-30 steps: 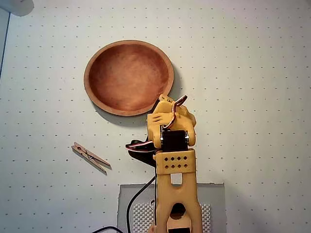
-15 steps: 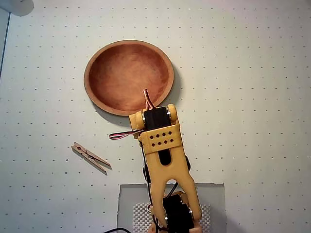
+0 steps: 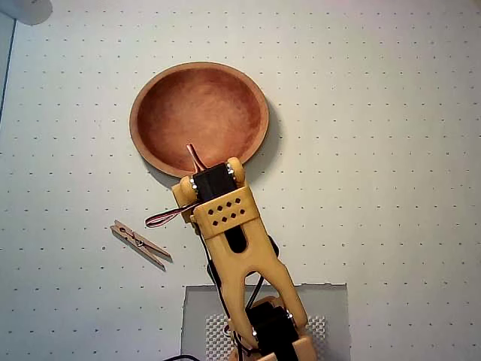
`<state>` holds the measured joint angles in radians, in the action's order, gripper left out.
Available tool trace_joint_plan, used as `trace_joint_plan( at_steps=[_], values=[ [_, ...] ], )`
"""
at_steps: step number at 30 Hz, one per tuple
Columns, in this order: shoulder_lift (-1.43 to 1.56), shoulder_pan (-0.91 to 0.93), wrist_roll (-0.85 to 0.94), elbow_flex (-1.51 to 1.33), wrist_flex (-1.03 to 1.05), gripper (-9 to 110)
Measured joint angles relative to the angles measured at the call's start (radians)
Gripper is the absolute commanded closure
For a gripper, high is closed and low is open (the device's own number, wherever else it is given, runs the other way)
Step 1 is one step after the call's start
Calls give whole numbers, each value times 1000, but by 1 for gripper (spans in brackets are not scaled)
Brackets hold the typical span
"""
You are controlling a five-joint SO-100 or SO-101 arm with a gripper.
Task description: Grasp a clothespin and put it in the bowl.
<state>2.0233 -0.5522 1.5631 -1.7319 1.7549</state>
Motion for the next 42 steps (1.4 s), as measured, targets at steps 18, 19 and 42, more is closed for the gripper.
trace_joint_plan(
  at_steps=[18,19,42],
  values=[
    [-244,-434,0,35,-57,104],
    [-262,-436,0,51,-57,104],
    [-588,-238,52,382,3,104]
  ],
)
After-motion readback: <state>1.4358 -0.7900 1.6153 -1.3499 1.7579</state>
